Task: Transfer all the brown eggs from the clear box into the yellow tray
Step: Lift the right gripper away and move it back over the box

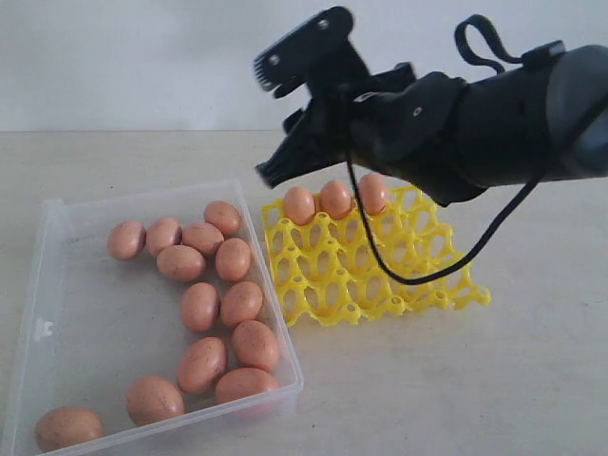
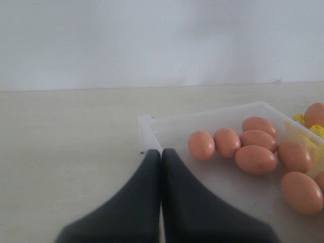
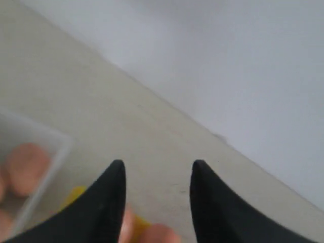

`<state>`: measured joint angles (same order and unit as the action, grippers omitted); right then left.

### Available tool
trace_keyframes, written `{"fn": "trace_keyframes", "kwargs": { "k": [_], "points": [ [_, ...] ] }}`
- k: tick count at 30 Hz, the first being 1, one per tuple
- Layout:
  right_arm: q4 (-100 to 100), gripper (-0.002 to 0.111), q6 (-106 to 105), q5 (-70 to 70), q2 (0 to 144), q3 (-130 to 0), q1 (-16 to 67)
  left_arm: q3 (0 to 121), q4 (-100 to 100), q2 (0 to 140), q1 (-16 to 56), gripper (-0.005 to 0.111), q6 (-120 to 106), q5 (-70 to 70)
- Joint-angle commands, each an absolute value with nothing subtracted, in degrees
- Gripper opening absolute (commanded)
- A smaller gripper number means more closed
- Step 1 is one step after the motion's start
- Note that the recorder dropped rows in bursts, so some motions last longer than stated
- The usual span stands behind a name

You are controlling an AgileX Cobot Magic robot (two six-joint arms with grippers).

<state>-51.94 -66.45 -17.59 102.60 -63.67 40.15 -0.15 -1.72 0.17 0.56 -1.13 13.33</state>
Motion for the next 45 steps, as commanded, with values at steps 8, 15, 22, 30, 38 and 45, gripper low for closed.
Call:
{"fn": "trace_keyframes", "kwargs": {
  "k": [8,15,22,30,38,45],
  "points": [
    [-52.1,0.034,-61.0,3.1,104.9,-75.6,51.5,0.0,-2.0,0.0,0.9,-0.004,-1.2,13.2],
    [-28.7,0.045,-19.3,19.3,111.6,-84.6,50.6,0.0,-2.0,0.0,0.9,-0.004,-1.2,13.2],
    [7.8,0.046,18.4,46.8,113.7,-90.3,50.2,0.0,-2.0,0.0,0.9,-0.004,-1.2,13.2],
    [3.4,0.046,24.5,51.5,113.7,-91.0,51.9,0.0,-2.0,0.0,0.9,-0.004,-1.2,13.2],
    [0.0,0.046,27.1,47.9,113.8,-91.0,53.8,0.0,-2.0,0.0,0.9,-0.004,-1.2,13.2],
    [-2.2,0.046,24.1,50.3,117.4,-95.8,53.8,0.0,-2.0,0.0,0.9,-0.004,-1.2,13.2]
  ]
}}
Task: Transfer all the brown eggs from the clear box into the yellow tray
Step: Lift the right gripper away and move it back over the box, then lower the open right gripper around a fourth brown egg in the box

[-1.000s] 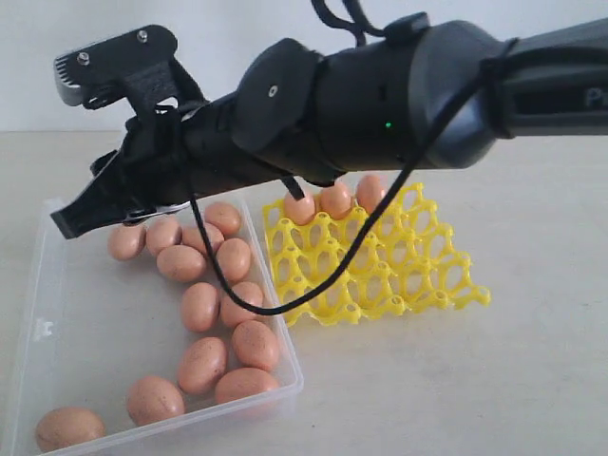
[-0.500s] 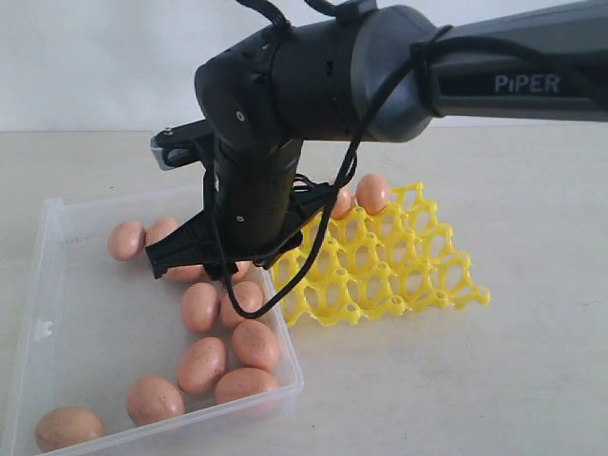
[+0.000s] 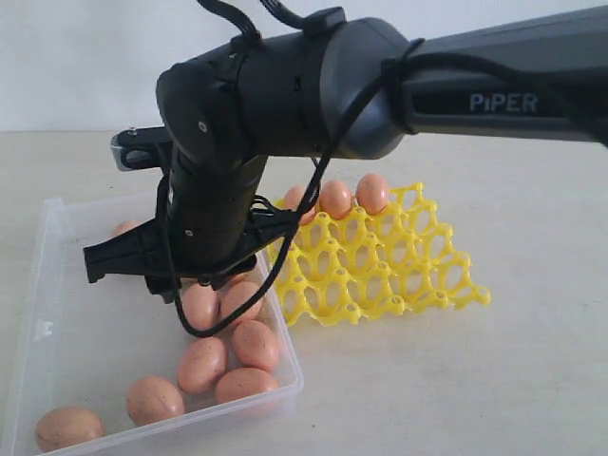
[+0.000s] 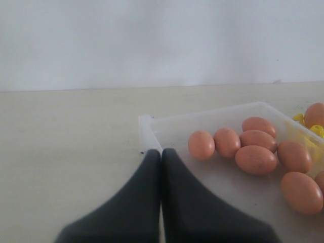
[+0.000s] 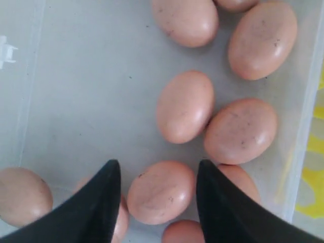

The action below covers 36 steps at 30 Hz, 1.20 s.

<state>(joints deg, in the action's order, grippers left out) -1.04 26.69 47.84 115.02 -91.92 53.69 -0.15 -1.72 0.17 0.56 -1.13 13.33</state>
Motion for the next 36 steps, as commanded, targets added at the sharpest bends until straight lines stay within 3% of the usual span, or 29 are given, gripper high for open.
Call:
{"fn": "trace_keyframes", "kwargs": {
  "k": [1,8,19,22,23,25,27,33,36],
  "points": [
    [-2.9,0.046,23.5,51.5,118.4,-97.5,53.8,0.0,-2.0,0.0,0.9,-0.004,-1.2,13.2],
    [-2.6,0.046,22.9,54.5,123.5,-105.3,53.8,0.0,-2.0,0.0,0.9,-0.004,-1.2,13.2],
    [5.4,0.046,28.3,57.1,125.8,-105.3,53.7,0.0,-2.0,0.0,0.9,-0.004,-1.2,13.2],
    [5.4,0.059,29.6,55.8,126.3,-105.3,53.7,0.0,-2.0,0.0,0.9,-0.004,-1.2,13.2],
    [5.4,0.072,30.6,55.2,126.6,-105.3,53.7,0.0,-2.0,0.0,0.9,-0.004,-1.2,13.2],
    [5.4,0.077,31.5,53.4,126.6,-105.3,53.7,0.0,-2.0,0.0,0.9,-0.004,-1.2,13.2],
    [5.4,0.076,31.9,52.7,126.6,-105.3,53.7,0.0,-2.0,0.0,0.9,-0.004,-1.2,13.2],
    [4.8,0.046,32.7,50.4,126.6,-105.3,53.8,0.0,-2.0,0.0,0.9,-0.004,-1.2,13.2],
    [4.8,0.054,34.0,48.8,126.9,-105.3,53.8,0.0,-2.0,0.0,0.9,-0.004,-1.2,13.2]
  ]
}}
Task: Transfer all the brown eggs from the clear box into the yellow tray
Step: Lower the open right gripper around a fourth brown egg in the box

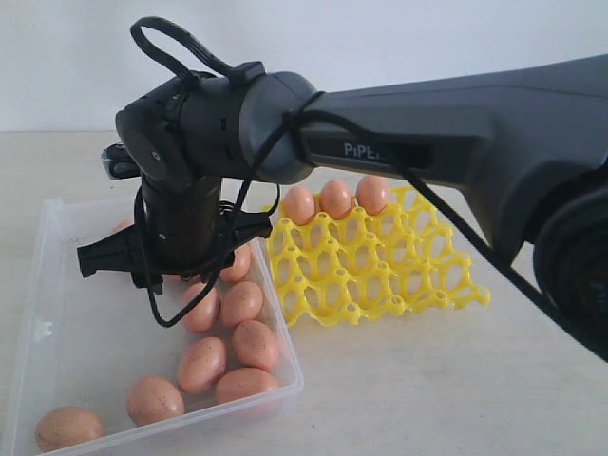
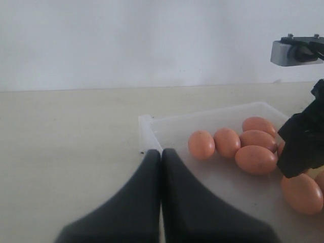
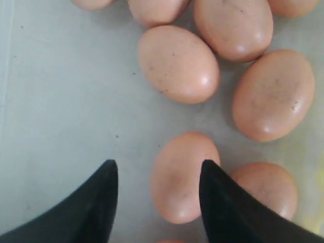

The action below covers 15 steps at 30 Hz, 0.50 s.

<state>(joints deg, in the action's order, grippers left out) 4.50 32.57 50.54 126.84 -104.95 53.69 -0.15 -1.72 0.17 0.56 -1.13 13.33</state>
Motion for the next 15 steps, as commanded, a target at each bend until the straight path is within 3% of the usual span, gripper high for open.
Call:
{"fn": "trace_keyframes", "kwargs": {
  "k": [1,5,10,15],
  "points": [
    [4.8,0.057,34.2,48.7,127.0,-105.3,53.8,0.0,-2.0,0.0,0.9,-0.004,-1.2,13.2],
    [4.8,0.055,33.9,49.3,127.5,-105.3,53.8,0.0,-2.0,0.0,0.9,-0.004,-1.2,13.2],
    [4.8,0.024,28.2,49.1,127.5,-105.3,54.0,0.0,-2.0,0.0,0.9,-0.004,-1.2,13.2],
    [4.8,0.008,28.1,49.3,127.5,-105.3,54.0,0.0,-2.0,0.0,0.9,-0.004,-1.2,13.2]
  ]
}}
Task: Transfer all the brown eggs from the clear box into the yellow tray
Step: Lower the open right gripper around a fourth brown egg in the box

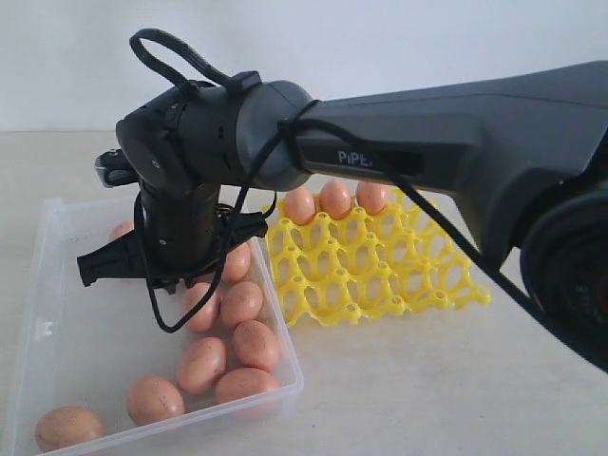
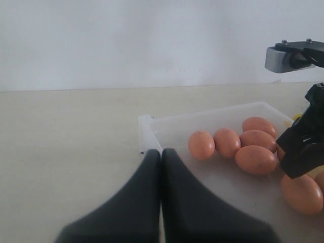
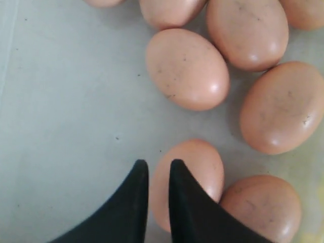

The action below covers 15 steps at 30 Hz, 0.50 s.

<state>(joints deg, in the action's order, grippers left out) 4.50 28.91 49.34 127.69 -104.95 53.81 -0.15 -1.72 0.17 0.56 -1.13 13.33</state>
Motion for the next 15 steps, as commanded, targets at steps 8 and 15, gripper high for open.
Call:
{"fn": "trace_keyframes", "kwargs": {
  "k": [8,15],
  "points": [
    [5.0,0.000,27.7,49.8,127.5,-105.3,54.0,0.0,-2.0,0.0,0.9,-0.004,-1.2,13.2],
    [4.4,0.004,26.1,51.2,127.5,-105.3,54.0,0.0,-2.0,0.0,0.9,-0.004,-1.2,13.2]
  ]
}}
